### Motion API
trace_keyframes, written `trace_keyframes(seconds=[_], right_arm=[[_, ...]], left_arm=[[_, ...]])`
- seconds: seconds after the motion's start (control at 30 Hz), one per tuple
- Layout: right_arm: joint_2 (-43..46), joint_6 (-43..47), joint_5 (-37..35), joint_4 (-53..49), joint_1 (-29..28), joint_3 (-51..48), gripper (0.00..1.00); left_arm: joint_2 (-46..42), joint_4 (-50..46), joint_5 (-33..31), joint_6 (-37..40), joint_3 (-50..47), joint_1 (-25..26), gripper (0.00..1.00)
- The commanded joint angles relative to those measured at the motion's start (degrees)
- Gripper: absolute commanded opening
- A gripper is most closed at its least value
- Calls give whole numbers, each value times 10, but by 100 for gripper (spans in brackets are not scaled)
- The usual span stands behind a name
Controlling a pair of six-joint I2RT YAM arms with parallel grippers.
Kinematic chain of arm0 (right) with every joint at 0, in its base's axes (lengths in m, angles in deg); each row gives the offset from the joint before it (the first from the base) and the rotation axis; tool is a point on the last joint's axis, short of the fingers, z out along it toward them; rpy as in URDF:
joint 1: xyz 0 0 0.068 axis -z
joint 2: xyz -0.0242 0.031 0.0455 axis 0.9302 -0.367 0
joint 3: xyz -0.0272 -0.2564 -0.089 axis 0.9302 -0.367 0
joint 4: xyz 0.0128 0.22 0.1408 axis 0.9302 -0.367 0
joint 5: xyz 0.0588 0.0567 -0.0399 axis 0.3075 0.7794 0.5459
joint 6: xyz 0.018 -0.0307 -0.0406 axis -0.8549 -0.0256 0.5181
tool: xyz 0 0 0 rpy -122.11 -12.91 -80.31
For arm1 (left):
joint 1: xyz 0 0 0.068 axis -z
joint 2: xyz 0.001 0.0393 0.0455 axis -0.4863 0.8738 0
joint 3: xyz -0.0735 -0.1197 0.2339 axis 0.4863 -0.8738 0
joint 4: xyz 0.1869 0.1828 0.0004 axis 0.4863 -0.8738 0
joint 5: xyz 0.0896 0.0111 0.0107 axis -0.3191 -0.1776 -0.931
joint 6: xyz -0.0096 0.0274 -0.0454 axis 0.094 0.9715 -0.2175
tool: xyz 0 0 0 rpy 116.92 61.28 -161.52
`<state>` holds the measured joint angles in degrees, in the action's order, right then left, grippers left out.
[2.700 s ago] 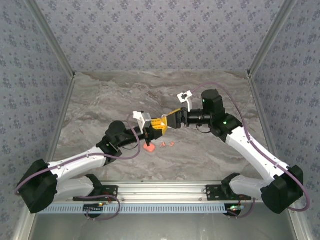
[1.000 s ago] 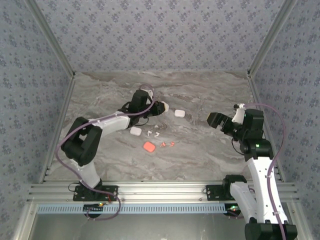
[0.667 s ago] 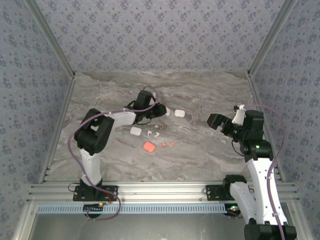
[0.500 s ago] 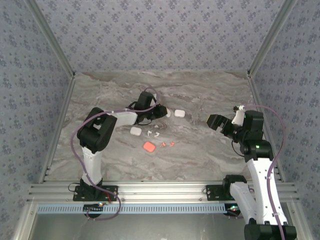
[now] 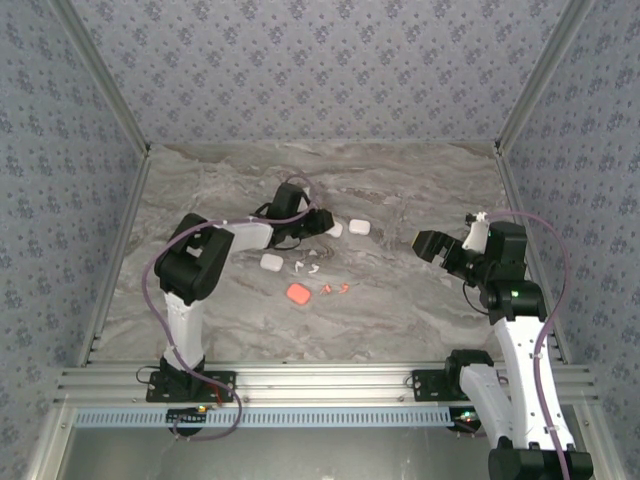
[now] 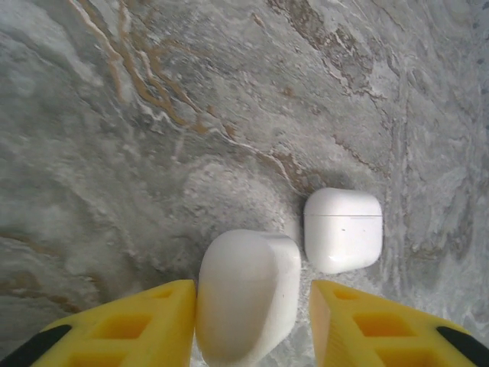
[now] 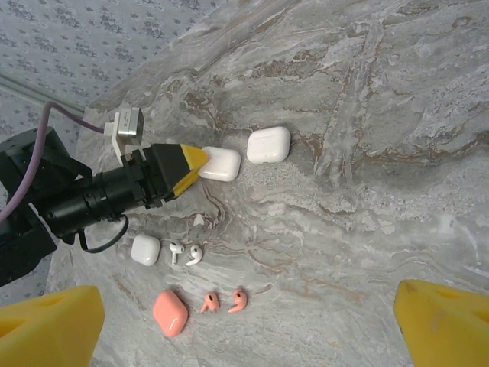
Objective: Insert the wireless bluetooth earbuds into the charging case
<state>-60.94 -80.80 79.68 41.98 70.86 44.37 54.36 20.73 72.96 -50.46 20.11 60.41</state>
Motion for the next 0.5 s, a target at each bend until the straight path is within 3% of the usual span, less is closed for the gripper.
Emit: trace_keyframes(seconds=[0.0, 0.27, 0.47], right_arm=[[6, 13, 1, -13, 2, -4, 100], [-16, 21, -22, 24, -45, -15, 100], [-85, 43, -109, 58, -170, -11, 100]], left_arm=[[-27, -13, -11, 24, -9, -13, 45], [-128, -21, -18, 77, -48, -46, 49], [-267, -43, -51, 122, -123, -79, 58]])
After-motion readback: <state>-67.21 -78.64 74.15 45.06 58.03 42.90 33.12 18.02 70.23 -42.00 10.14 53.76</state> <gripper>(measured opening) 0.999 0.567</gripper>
